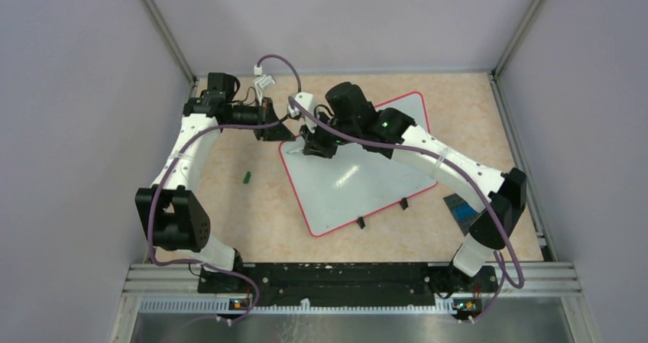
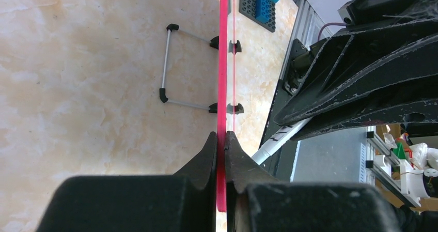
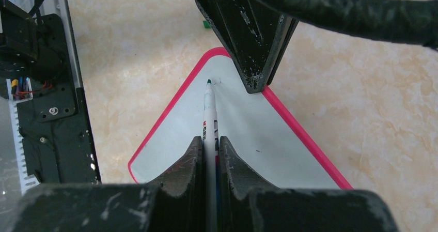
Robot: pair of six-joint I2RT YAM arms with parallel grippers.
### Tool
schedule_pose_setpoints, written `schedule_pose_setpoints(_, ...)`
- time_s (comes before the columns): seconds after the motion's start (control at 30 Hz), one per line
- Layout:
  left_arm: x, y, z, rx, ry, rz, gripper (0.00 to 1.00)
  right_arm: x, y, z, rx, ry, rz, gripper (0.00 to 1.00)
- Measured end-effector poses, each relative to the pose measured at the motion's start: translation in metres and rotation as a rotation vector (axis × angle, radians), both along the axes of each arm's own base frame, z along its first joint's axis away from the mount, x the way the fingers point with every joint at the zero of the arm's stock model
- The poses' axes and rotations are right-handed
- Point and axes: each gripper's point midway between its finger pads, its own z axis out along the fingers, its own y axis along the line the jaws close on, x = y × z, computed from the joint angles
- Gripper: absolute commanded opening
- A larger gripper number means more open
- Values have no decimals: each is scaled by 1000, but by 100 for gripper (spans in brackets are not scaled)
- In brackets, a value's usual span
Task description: Write a sentence on the whiteboard
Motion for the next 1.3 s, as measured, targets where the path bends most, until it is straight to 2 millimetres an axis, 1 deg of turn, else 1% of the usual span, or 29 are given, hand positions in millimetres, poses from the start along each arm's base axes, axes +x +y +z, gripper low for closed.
schedule_pose_setpoints(0.2,0,0,0,0,-3,0,0,3,-1,-1,-8,-8,-15,0)
schedule_pose_setpoints(0.3,1,0,0,2,-5,1,0,3,-2,-6,-14,-4,-17,0)
schedule_pose_setpoints(0.47,3,1,-3,15,-12,9,0,-4,-4,-24,-45,25,-3,0)
schedule_pose_setpoints(0.63,4,1,-3,16,-16,9,0,-11,-10,-36,-67,49,6,0)
schedule_pose_setpoints(0.87,4,1,-4,15,-17,8,0,-18,-13,-44,-83,66,18,0)
schedule_pose_setpoints(1.17,3,1,-3,10,-17,5,0,-24,-13,-47,-91,72,37,0)
schedule_pose_setpoints(1.23,3,1,-3,9,-17,4,0,-24,-13,-43,-89,73,38,0)
schedule_pose_setpoints(1.3,3,1,-3,9,-17,4,0,-22,-11,-33,-71,59,36,0)
